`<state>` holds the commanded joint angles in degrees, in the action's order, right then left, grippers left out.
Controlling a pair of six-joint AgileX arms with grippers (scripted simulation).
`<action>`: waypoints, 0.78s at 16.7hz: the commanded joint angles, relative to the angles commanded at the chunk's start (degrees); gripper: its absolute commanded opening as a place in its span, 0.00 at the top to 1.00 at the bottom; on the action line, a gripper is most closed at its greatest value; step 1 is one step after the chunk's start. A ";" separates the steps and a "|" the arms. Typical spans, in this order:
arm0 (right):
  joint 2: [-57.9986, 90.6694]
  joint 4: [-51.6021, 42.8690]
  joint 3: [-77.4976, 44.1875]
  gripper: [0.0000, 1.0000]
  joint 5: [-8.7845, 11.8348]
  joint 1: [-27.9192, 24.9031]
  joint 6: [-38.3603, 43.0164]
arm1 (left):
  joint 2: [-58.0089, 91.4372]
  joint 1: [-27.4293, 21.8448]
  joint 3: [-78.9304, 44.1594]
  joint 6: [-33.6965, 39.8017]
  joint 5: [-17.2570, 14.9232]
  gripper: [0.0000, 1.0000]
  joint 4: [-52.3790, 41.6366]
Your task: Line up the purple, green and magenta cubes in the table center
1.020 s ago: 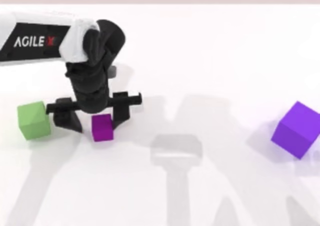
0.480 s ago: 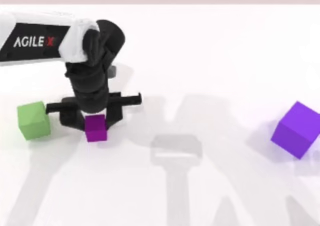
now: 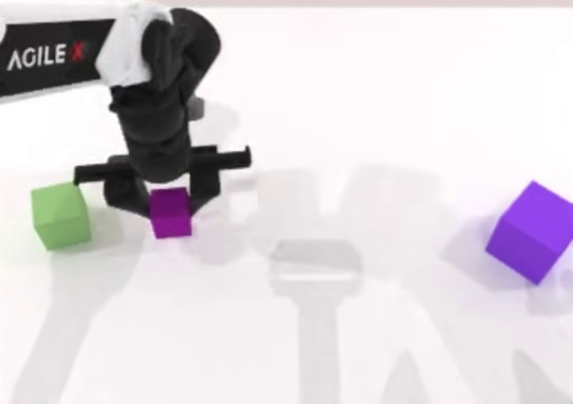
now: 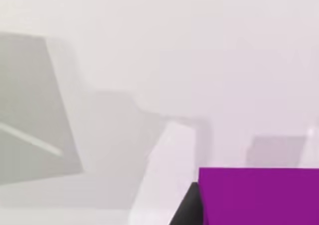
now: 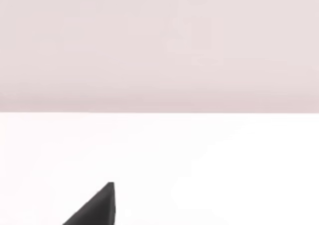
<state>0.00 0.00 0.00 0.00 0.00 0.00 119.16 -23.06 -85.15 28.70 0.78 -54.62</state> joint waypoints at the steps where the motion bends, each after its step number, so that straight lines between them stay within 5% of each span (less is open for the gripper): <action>1: 0.00 0.00 0.00 0.00 0.00 0.00 0.00 | -0.78 0.15 -1.33 0.00 0.01 1.00 -2.41; 9: 0.00 0.00 0.00 0.00 0.00 0.00 0.00 | -2.78 0.11 -4.68 -0.07 0.02 1.00 -7.50; 13: 0.00 0.00 0.00 0.00 0.00 0.00 0.00 | 1.74 -5.35 -11.18 4.49 0.11 1.00 -11.25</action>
<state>0.00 0.00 0.00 0.00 0.00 0.00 120.90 -28.41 -96.34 33.19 0.89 -65.87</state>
